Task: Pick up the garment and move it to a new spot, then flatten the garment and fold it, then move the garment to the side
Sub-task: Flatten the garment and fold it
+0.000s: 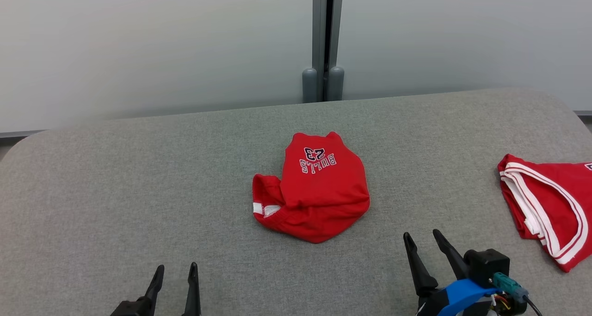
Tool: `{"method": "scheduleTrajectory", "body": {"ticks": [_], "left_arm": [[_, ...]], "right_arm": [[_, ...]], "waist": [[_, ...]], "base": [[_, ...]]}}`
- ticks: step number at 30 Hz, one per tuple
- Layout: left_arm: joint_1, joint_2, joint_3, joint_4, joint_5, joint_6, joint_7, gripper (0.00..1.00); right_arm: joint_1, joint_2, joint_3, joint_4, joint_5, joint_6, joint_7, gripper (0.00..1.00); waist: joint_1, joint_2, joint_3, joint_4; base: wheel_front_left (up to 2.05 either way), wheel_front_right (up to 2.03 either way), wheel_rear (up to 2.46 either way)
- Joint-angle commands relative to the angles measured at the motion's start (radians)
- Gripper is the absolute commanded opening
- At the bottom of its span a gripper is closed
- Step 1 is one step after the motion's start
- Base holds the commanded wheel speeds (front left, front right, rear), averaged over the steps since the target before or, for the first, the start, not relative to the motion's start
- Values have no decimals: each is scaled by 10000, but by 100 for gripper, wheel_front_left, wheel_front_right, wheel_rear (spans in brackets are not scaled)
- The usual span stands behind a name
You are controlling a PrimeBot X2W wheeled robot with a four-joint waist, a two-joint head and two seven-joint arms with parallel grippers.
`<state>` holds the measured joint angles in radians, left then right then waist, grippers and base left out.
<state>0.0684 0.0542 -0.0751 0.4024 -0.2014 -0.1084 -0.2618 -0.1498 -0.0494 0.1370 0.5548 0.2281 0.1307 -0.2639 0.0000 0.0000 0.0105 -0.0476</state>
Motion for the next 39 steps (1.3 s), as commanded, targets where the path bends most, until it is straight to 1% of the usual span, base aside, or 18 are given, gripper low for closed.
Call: {"method": "scheduleTrajectory", "body": {"ticks": [1,4,7,12,17,20,23,24,28,33,39], "left_arm": [[-116,-23,61,15,62,-41,-42,100],[-159,-30,120,41,94,-88,-42,100],[-198,-37,30,85,-64,-126,-42,100],[-459,-36,-265,191,-306,-139,-42,100],[-722,-35,-575,350,-465,-133,-42,100],[-801,-32,-695,438,-566,-109,-42,100],[-833,-34,-841,514,-675,-78,-42,100],[-857,-36,-896,547,-732,-58,-42,100],[-956,-38,-1067,517,-871,-31,-42,100],[-1099,-37,-1236,463,-1093,37,-42,100],[-1246,-37,-1222,324,-1293,160,-42,100]], "right_arm": [[30,-34,-6,-28,-28,0,-2,100],[9,-34,-19,-41,-68,0,-2,100],[-229,-28,364,-182,-31,0,-2,100],[-1065,-30,1501,-462,101,0,-2,100],[-2384,-33,2966,-204,234,0,-2,100],[-3199,-36,3746,282,411,0,0,100],[-3995,-36,4306,839,675,-1,-2,100],[-4417,-39,4576,1287,790,-1,0,100],[-5108,-42,4733,2342,920,-1,107,100],[-5557,-40,4706,3771,682,0,515,100],[-5489,-42,4734,4894,462,-1,919,100]], "waist": [[0,0,9,7],[0,0,51,43],[0,0,141,137],[0,0,446,564],[0,0,746,1338],[0,0,893,1819],[0,0,1051,2276],[0,0,1154,2536],[0,0,1379,2942],[0,0,1653,3183],[0,0,1876,3103]], "base": [[0,0,0],[0,0,0],[0,0,0],[0,0,0],[0,0,0],[0,0,0],[0,0,0],[0,0,0],[0,0,0],[0,0,0],[0,0,0]]}}
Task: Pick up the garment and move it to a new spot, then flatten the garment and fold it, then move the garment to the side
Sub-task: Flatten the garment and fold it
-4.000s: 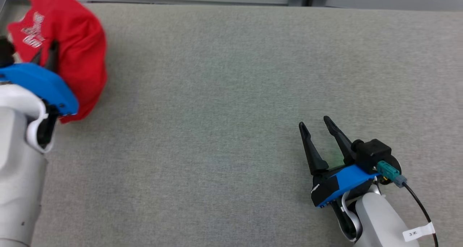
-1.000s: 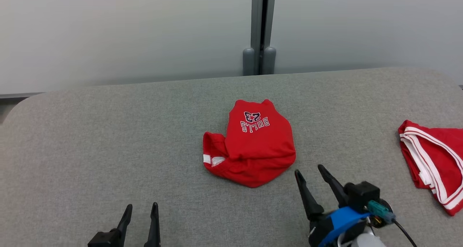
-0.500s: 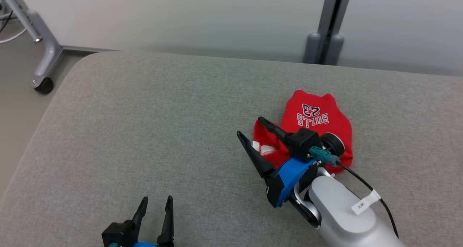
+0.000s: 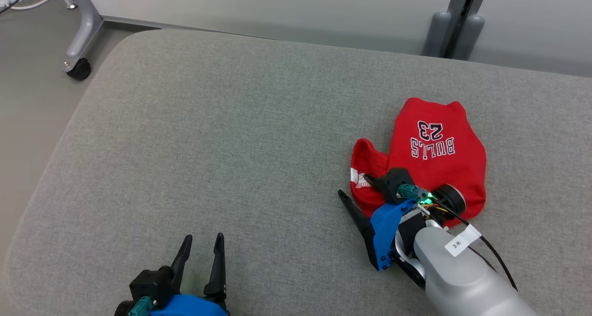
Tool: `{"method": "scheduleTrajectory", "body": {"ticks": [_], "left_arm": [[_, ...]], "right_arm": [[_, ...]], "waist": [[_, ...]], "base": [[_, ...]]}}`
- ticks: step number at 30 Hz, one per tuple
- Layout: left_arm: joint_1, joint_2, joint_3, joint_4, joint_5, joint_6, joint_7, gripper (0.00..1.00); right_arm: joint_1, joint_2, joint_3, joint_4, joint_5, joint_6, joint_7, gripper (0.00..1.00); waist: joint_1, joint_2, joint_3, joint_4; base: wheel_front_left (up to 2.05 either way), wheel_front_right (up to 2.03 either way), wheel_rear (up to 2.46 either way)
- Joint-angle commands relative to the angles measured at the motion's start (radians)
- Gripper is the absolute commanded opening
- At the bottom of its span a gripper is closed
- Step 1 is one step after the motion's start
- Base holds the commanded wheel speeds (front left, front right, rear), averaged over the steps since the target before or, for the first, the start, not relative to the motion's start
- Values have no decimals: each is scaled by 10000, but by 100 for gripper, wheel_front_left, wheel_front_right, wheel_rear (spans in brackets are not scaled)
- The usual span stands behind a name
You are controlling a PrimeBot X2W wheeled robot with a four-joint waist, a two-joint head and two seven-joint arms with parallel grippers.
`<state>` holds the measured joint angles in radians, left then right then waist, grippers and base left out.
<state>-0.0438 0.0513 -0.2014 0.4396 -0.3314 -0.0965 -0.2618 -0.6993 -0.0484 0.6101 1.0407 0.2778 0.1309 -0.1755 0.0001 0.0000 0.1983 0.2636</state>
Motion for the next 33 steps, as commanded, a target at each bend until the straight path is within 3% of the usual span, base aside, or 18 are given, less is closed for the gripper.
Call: {"method": "scheduleTrajectory", "body": {"ticks": [1,10,12,14,23,33], "left_arm": [[-132,-5,69,-58,5,52,-42,100],[-314,-5,-11,-127,-109,16,-43,100],[-367,-7,-54,-145,-129,14,-43,100],[-383,-6,-96,-152,-143,20,-43,100],[-176,-7,-178,36,-103,-39,-43,100],[232,-6,-55,156,25,-104,-43,100]], "right_arm": [[8,-52,-9,142,-40,-3,2,100],[113,-78,170,716,19,-6,-125,100],[107,-73,247,602,90,-5,-284,43],[32,-61,338,436,165,-2,-457,0],[-645,-30,420,-662,665,-2,-884,0],[-2112,-41,-617,-4085,901,-3,-898,0]], "waist": [[-1,0,20,-52],[-1,0,163,-300],[-1,0,196,-300],[-1,0,216,-284],[-1,0,-8,-88],[-1,0,-838,-5]], "base": [[0,0,0],[0,0,0],[0,0,0],[0,0,0],[0,0,0],[0,0,0]]}}
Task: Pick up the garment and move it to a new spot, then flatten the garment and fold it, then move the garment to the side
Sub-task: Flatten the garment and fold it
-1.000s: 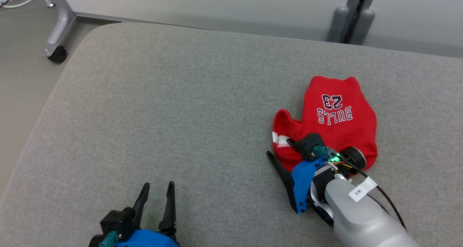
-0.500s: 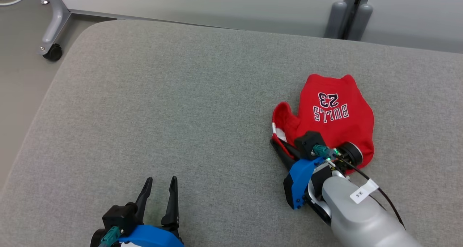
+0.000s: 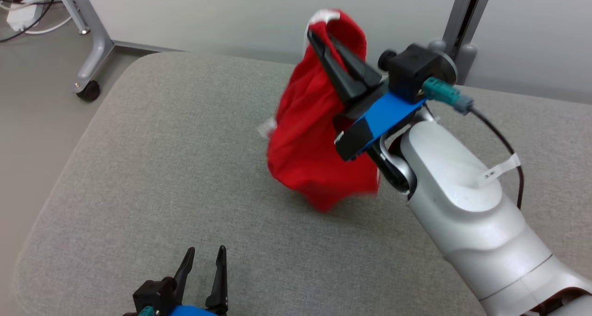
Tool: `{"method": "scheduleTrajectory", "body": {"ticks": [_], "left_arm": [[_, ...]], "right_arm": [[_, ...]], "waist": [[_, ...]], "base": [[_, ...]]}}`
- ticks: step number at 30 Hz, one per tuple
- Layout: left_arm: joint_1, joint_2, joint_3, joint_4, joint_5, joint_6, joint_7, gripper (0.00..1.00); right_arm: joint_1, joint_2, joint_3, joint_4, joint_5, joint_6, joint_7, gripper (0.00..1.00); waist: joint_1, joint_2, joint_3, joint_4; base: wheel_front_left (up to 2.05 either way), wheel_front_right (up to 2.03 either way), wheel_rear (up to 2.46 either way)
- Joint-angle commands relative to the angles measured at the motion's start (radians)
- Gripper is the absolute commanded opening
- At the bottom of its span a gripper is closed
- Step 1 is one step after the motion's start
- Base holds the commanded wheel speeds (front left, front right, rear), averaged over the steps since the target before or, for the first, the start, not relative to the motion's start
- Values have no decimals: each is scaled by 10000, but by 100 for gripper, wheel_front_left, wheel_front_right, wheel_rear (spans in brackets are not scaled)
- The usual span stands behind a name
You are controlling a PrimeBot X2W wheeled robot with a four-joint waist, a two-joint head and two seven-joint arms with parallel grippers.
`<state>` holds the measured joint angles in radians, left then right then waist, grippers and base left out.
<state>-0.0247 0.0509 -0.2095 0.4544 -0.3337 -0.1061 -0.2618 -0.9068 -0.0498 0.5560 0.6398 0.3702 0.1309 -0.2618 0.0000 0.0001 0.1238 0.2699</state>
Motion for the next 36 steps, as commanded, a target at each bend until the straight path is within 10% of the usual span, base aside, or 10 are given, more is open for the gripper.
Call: {"method": "scheduleTrajectory", "body": {"ticks": [1,17,19,21,36], "left_arm": [[41,-2,25,9,49,-8,-43,100],[206,1,419,-178,186,-19,-43,100],[159,-2,484,-183,210,-10,-43,100],[125,-1,558,-182,254,-11,-43,100],[-308,-2,1106,-179,916,341,-43,100]], "right_arm": [[-37,-27,-76,-75,-23,-3,-35,0],[5099,-1327,-2104,-46,268,-2,-35,0],[5613,-1520,-2545,169,73,-2,-35,38],[6013,-1506,-2869,456,-29,-2,-34,100],[6173,-711,-5306,-777,-1897,-2,-36,100]], "waist": [[0,-1,-93,-69],[0,-1,-361,-1321],[0,-1,-326,-1477],[0,-1,-304,-1640],[0,-1,-371,-2166]], "base": [[0,0,0],[0,0,0],[0,0,0],[0,0,0],[0,0,0]]}}
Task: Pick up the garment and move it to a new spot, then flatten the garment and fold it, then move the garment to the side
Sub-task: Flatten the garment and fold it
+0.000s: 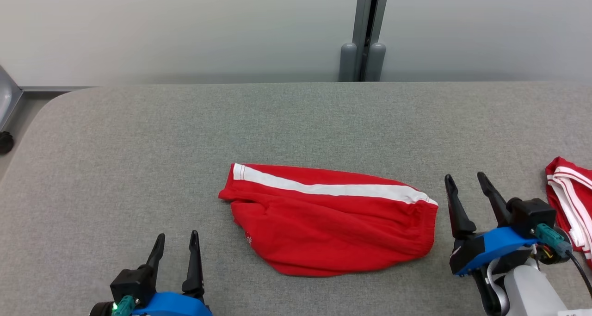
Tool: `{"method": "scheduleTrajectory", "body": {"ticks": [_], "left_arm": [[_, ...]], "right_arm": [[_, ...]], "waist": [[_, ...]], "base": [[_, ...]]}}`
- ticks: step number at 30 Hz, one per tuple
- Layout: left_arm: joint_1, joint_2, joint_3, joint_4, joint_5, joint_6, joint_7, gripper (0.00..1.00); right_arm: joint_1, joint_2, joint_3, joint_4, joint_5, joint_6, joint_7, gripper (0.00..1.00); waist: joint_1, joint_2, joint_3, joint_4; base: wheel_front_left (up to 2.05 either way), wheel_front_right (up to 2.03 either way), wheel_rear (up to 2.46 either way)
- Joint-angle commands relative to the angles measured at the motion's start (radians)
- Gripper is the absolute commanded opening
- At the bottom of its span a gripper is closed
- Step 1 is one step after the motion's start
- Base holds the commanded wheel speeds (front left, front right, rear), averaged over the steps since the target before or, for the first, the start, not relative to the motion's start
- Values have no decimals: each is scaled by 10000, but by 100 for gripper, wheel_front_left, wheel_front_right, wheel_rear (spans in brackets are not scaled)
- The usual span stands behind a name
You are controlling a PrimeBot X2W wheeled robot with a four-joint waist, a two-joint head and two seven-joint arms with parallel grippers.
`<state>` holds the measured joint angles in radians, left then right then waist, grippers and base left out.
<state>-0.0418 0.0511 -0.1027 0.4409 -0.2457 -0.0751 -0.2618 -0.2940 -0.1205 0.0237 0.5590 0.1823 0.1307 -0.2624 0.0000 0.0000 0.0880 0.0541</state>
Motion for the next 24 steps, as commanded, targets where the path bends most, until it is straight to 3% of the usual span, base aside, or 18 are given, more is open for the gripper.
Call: {"method": "scheduleTrajectory", "body": {"ticks": [1,8,24], "left_arm": [[-158,-6,106,-67,114,62,-43,100],[-41,-4,461,-274,671,304,-43,100],[779,-3,434,-279,542,518,-43,100]], "right_arm": [[121,111,-113,-250,-128,0,-27,100],[833,617,-363,-1458,-614,0,-29,100],[1952,693,261,-699,-142,0,-29,100]], "waist": [[0,0,-49,-29],[0,0,-509,-206],[0,0,-930,-543]], "base": [[0,0,0],[0,0,0],[0,0,0]]}}
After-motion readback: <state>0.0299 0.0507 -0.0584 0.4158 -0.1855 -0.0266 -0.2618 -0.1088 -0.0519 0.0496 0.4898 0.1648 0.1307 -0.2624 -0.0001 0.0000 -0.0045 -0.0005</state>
